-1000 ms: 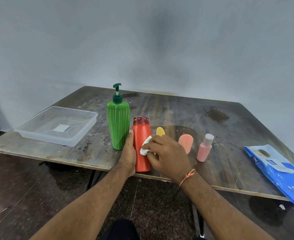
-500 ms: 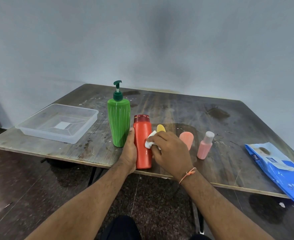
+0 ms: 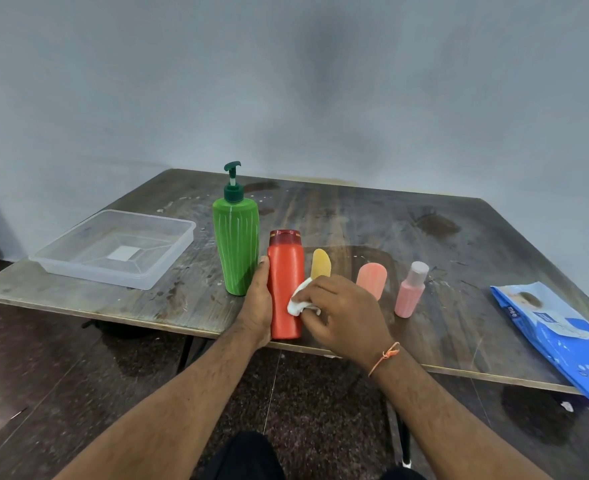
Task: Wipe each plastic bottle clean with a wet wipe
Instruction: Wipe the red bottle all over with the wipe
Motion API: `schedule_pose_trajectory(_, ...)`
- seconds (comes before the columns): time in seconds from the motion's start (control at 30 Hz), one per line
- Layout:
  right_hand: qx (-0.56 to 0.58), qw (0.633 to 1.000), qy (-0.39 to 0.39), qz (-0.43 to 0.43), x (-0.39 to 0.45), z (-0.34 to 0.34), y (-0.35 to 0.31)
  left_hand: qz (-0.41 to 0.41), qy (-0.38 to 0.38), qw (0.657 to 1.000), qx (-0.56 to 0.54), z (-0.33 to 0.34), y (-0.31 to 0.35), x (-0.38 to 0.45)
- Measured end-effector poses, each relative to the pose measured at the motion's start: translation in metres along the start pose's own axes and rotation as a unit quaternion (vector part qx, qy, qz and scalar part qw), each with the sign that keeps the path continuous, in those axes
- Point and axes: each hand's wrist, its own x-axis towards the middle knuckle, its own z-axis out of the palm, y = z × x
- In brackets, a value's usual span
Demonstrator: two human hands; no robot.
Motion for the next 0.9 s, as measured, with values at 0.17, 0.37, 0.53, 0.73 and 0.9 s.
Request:
schedule_pose_trajectory(0.17,-0.007,0.999,0.033,0.029,0.001,0.005,0.001,0.002,0.009,1.0,0.012,0.0,0.0,0.0)
schedule_pose_trajectory(0.37,-0.014,1.0,0.0,0.011,-0.009,-0.002,0.0,-0.006,0.01,1.0,0.008,-0.004,-0.002,0.003)
schedule_pose_trajectory(0.53,0.004,1.0,-0.007,0.003,-0.015,0.004,-0.006,-0.011,-0.004,1.0,-0.02,-0.005,-0.004,0.005)
schedule_pose_trajectory(0.73,-0.021,1.0,0.001,0.018,-0.021,0.001,-0.005,-0.007,-0.038,0.999,-0.021,-0.005,-0.005,0.004)
schedule_pose_trajectory(0.9,-0.028,0.999,-0.018,-0.017,-0.03,0.006,-0.016,-0.027,-0.057,0.997,-0.043,-0.005,-0.003,0.004)
